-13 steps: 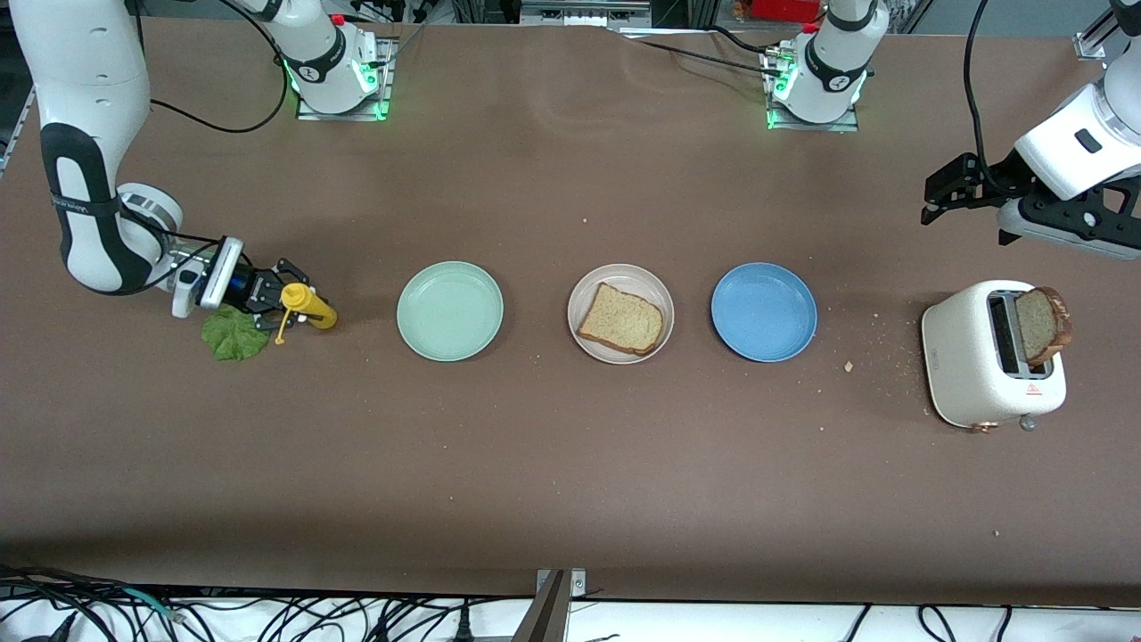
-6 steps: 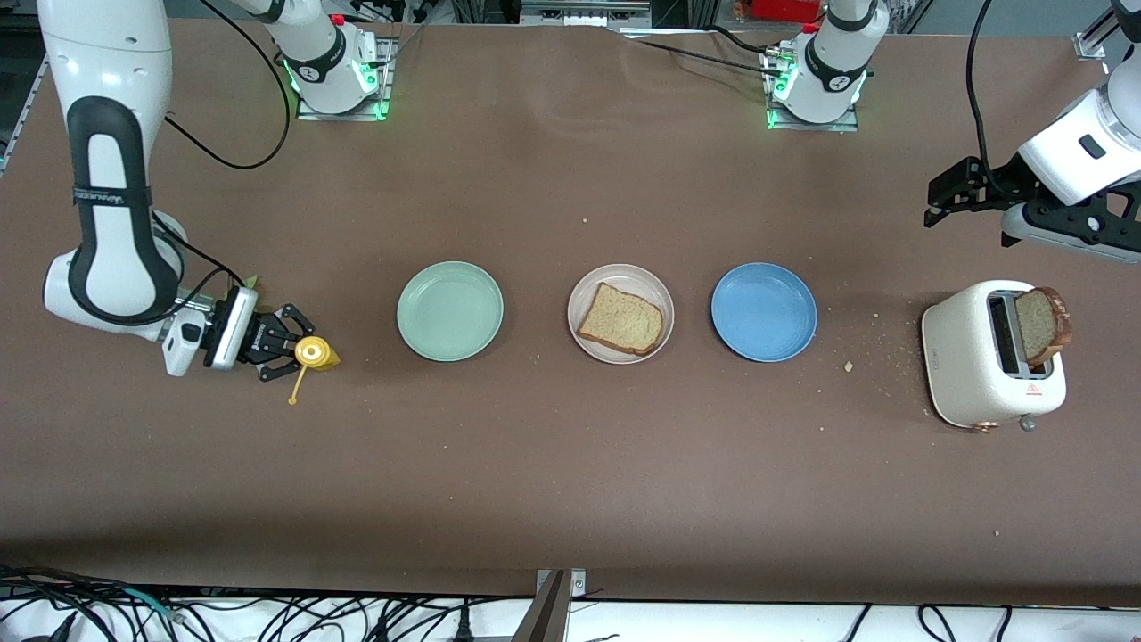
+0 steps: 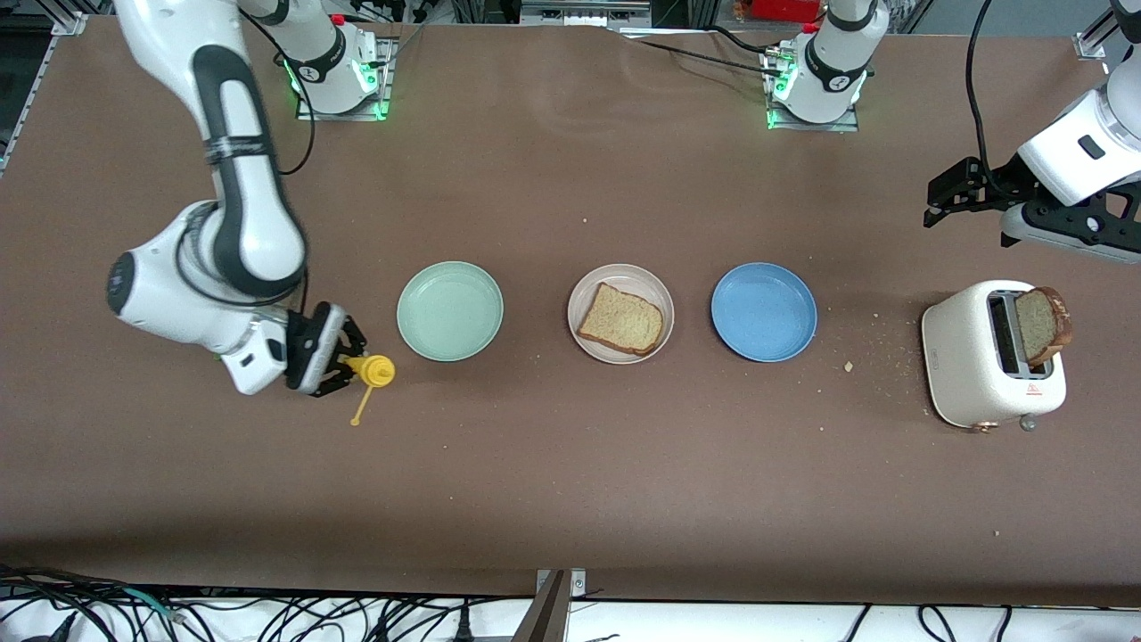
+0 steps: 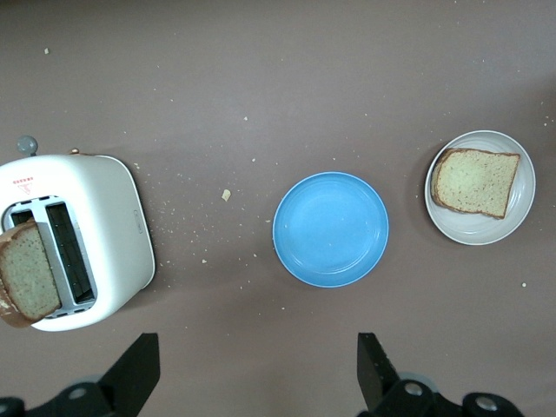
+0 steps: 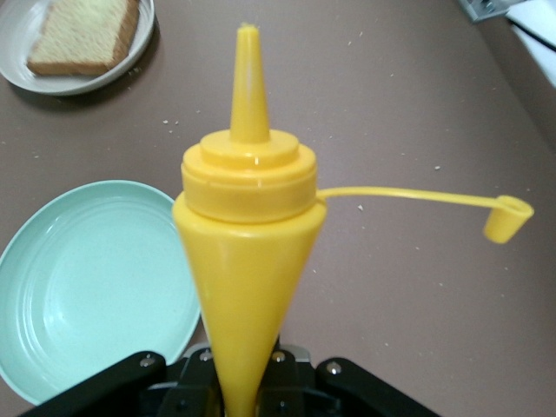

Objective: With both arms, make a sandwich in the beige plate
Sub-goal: 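Lift the yellow mustard bottle with the right gripper over the plates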

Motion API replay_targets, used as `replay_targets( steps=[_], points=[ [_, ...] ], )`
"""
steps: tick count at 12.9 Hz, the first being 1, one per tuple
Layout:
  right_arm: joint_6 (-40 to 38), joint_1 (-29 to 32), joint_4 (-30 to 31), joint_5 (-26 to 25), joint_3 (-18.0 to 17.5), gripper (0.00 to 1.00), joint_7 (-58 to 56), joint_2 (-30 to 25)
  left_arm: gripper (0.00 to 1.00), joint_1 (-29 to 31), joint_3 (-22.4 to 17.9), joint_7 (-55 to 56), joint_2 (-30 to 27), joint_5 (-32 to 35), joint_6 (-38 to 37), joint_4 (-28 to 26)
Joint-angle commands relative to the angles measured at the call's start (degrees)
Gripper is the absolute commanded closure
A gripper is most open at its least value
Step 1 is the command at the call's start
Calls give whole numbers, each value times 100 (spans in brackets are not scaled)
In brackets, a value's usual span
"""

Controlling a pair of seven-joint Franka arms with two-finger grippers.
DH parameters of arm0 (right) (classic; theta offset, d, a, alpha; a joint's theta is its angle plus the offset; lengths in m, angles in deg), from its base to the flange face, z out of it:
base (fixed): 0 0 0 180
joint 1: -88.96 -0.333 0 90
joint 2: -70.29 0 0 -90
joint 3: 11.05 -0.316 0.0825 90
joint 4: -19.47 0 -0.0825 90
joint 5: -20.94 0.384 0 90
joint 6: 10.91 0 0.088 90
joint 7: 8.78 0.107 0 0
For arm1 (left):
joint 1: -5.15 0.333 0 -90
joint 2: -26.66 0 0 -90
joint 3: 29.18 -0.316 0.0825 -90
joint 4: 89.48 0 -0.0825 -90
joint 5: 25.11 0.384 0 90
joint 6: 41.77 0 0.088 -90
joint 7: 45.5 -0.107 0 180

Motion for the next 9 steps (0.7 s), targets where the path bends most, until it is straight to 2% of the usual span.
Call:
replay_targets(
  steps=[1,5,7,9],
  points=[
    [276,-651,-208,-1318,53,100,1569,-68,0,-18,10,75,14,-79,-96,78],
    [278,-1706,-586,-3867,26,100,4513,160,0,-36,10,197,23,-79,-96,86],
    [269,-2111,-622,-4651,26,100,5605,345,0,-36,10,198,23,-96,-96,87],
    [217,-2498,-648,-5258,35,100,6170,573,0,-36,10,198,23,-105,-96,78]
  ],
)
